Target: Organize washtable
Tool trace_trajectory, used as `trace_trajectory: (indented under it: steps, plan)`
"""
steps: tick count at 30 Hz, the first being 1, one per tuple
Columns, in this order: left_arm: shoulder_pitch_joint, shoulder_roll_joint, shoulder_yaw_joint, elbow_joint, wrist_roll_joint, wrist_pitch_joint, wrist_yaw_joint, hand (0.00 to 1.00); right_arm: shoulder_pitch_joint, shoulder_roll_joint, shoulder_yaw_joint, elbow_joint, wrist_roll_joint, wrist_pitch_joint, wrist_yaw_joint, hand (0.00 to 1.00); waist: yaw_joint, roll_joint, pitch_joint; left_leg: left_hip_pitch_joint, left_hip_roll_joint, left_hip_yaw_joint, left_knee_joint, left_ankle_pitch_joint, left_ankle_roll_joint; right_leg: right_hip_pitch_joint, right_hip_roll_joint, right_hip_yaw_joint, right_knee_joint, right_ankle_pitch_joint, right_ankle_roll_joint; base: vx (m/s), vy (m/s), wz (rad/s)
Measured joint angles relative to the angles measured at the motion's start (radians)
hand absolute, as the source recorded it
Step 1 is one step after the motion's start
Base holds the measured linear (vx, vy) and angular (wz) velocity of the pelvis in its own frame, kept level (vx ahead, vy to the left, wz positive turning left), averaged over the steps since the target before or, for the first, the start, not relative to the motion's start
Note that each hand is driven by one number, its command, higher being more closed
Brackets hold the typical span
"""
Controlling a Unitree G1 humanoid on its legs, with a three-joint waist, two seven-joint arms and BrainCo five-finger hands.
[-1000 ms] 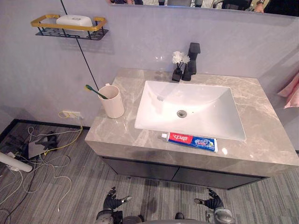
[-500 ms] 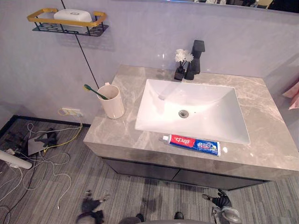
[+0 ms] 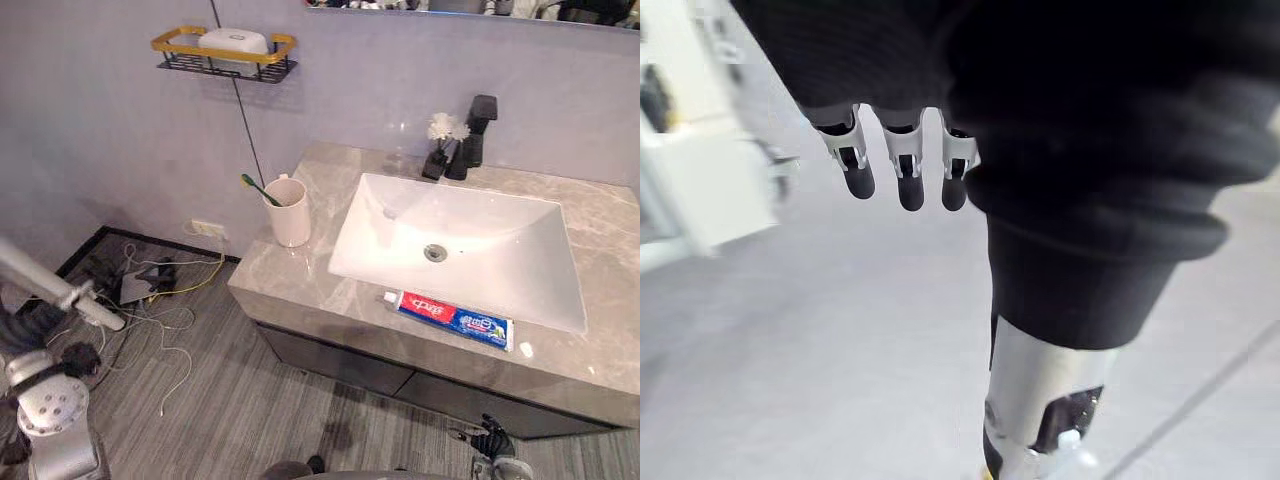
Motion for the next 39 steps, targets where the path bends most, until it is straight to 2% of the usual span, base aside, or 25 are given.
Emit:
trace_trajectory:
  steps: [5,6,8,9,11,13,15,18,19,22,27,33,39]
  plan:
    - [-0.068,0.016,-0.312,-0.119,0.130,-0.033,-0.035,0.00,0.010,0.014,0.021,0.026,0.000,-0.008,0.020,0.00,-0.006,-0.002,-0.001,0.003,0.000,-0.004,0.014,0.000,-0.001,0.012,0.001,-0.001,0.000,0.000,0.000,-0.06,-0.003,0.03]
    - [-0.080,0.016,-0.342,-0.124,0.147,-0.033,-0.044,0.00,0.011,0.015,0.022,0.030,0.000,-0.008,0.025,0.00,-0.008,-0.002,-0.001,0.003,0.001,-0.004,0.014,0.000,-0.001,0.012,0.001,-0.001,0.000,0.000,0.000,-0.06,0.004,-0.01]
    - [-0.125,0.017,-0.461,-0.128,0.189,-0.033,-0.066,0.00,0.017,0.015,0.050,0.032,0.000,-0.008,0.029,0.00,-0.023,-0.004,-0.001,0.003,0.002,-0.002,0.014,-0.002,-0.004,0.010,0.002,0.000,0.000,0.001,-0.001,-0.05,0.009,-0.01]
    - [-0.131,0.017,-0.490,-0.127,0.194,-0.033,-0.069,0.00,0.017,0.016,0.058,0.032,0.000,-0.008,0.030,0.00,-0.030,-0.005,-0.002,0.003,0.002,-0.002,0.014,-0.003,-0.005,0.009,0.002,0.001,0.000,0.001,-0.001,-0.04,0.011,-0.08]
    - [-0.183,0.015,-0.642,-0.106,0.232,-0.033,-0.092,0.00,0.017,0.023,0.070,0.032,0.000,-0.007,0.030,0.00,-0.034,-0.012,-0.005,0.001,0.008,0.017,0.012,-0.003,-0.006,-0.006,0.005,0.018,0.000,0.003,-0.003,-0.03,0.016,-0.21]
    - [-0.216,0.010,-0.702,-0.079,0.246,-0.034,-0.107,0.00,0.017,0.025,0.074,0.032,0.000,-0.007,0.030,0.00,-0.038,-0.016,-0.006,0.000,0.009,0.021,0.011,-0.002,-0.005,-0.006,0.007,0.023,0.000,0.005,-0.004,0.01,0.010,-0.13]
    - [-0.260,-0.016,-0.778,-0.001,0.264,-0.032,-0.137,0.00,0.014,0.027,0.089,0.031,0.001,-0.007,0.030,0.00,-0.062,-0.026,-0.010,0.001,0.011,0.024,0.012,0.002,-0.003,-0.007,0.008,0.026,0.000,0.005,-0.004,0.03,0.005,-0.07]
    - [-0.307,-0.041,-0.840,0.097,0.265,-0.029,-0.159,0.00,0.010,0.026,0.088,0.031,0.001,-0.006,0.029,0.00,-0.073,-0.028,-0.010,0.000,0.014,0.035,0.003,0.002,-0.004,-0.021,0.011,0.036,0.000,0.006,-0.004,0.01,0.005,-0.09]
    - [-0.315,-0.041,-0.851,0.140,0.271,-0.027,-0.171,0.00,0.010,0.027,0.089,0.030,0.001,-0.005,0.029,0.00,-0.088,-0.028,-0.010,0.004,0.015,0.038,0.000,0.002,-0.004,-0.021,0.011,0.038,0.000,0.006,-0.003,0.02,0.006,-0.12]
    - [-0.352,-0.042,-0.877,0.226,0.295,-0.005,-0.190,0.00,0.007,0.026,0.088,0.028,0.001,-0.004,0.028,0.00,-0.091,-0.029,-0.009,0.008,0.016,0.048,-0.005,0.001,-0.005,-0.023,0.012,0.051,0.000,0.007,-0.002,0.03,0.009,-0.12]
    - [-0.380,-0.040,-0.885,0.297,0.305,0.011,-0.200,0.00,0.003,0.027,0.087,0.028,0.008,0.002,0.026,0.00,-0.106,-0.032,-0.006,0.008,0.015,0.050,-0.007,0.001,-0.005,-0.027,0.010,0.052,-0.004,0.010,0.002,-0.01,0.002,0.00]
    - [-0.417,-0.041,-0.968,0.380,0.333,0.012,-0.223,0.00,-0.016,0.027,0.085,0.022,0.010,0.010,0.025,0.00,-0.114,-0.029,-0.004,0.006,0.016,0.066,-0.020,0.002,-0.005,-0.042,0.010,0.062,-0.005,0.014,0.008,-0.03,0.005,-0.07]
    - [-0.437,-0.044,-1.001,0.441,0.342,0.013,-0.223,0.00,-0.024,0.027,0.082,0.022,0.024,0.014,0.022,0.00,-0.141,-0.028,0.001,0.010,0.016,0.069,-0.027,0.004,-0.007,-0.041,0.010,0.063,-0.005,0.014,0.009,0.01,0.001,-0.02]
